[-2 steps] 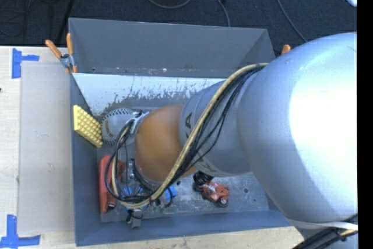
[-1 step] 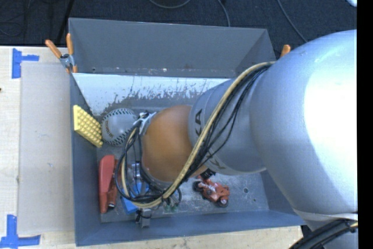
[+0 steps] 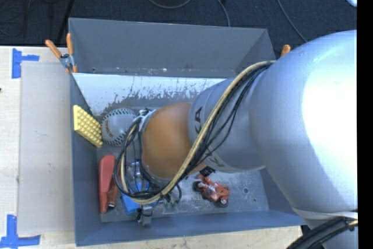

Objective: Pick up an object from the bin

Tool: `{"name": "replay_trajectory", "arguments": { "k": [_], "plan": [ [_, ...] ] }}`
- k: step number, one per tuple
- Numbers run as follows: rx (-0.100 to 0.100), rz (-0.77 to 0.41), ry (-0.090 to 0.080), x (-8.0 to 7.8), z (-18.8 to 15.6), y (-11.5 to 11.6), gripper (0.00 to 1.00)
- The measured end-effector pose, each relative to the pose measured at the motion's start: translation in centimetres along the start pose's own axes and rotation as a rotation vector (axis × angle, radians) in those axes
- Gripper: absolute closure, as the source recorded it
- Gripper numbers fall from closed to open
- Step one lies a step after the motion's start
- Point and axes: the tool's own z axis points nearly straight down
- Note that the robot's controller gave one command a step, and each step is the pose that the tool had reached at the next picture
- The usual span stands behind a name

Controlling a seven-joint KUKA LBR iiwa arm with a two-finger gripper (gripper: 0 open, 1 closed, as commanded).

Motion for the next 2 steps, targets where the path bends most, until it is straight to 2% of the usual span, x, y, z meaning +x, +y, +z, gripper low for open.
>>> {"name": "replay_trajectory", "arguments": {
  "k": [1, 2],
  "plan": [
    [-0.001, 0.159, 0.002, -1.54, 0.16, -0.87, 0.0],
    [0.0, -0.024, 0.002, -2.27, 0.18, -0.63, 1.0]
  ]
}}
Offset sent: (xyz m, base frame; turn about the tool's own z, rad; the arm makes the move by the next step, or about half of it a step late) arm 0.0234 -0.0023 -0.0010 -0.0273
